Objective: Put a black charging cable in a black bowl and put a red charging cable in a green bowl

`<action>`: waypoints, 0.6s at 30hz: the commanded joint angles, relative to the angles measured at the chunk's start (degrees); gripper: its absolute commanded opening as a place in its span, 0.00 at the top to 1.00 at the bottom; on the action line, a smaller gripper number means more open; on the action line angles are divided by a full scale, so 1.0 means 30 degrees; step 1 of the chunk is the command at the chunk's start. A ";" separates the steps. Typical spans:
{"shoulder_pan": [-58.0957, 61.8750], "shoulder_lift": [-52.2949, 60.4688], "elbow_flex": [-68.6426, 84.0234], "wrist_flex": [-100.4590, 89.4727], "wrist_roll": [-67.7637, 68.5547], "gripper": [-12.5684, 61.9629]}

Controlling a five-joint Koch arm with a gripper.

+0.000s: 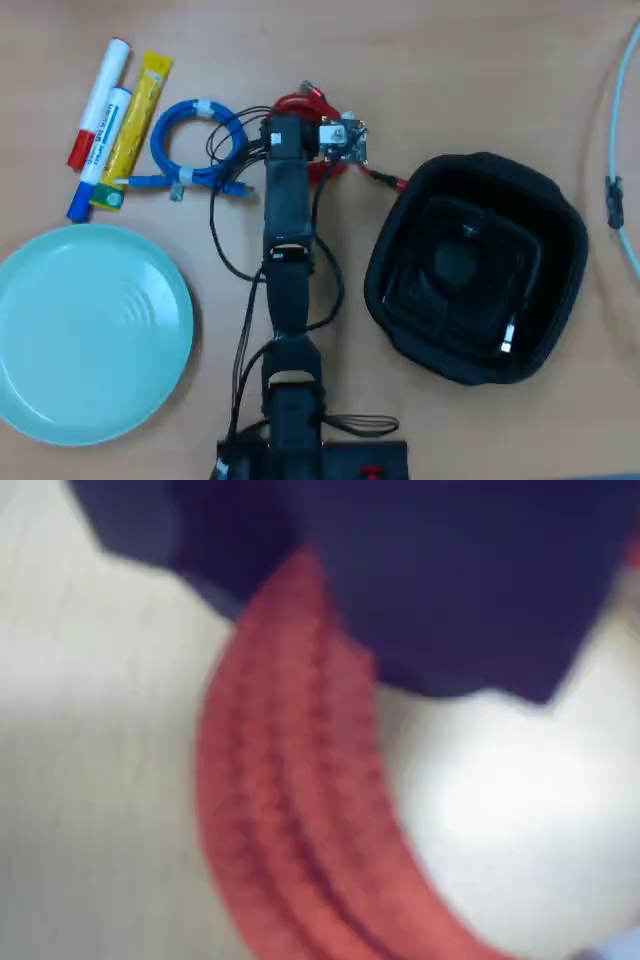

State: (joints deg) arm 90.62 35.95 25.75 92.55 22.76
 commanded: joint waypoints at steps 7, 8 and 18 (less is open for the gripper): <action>-0.0615 0.2666 -0.1436 0.3398 0.0029 0.92; -0.0703 0.3574 -0.1289 0.3633 0.0059 0.91; -0.1230 0.9141 -0.0059 0.5332 0.0146 0.91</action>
State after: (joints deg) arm 87.28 53.61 27.25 104.50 23.03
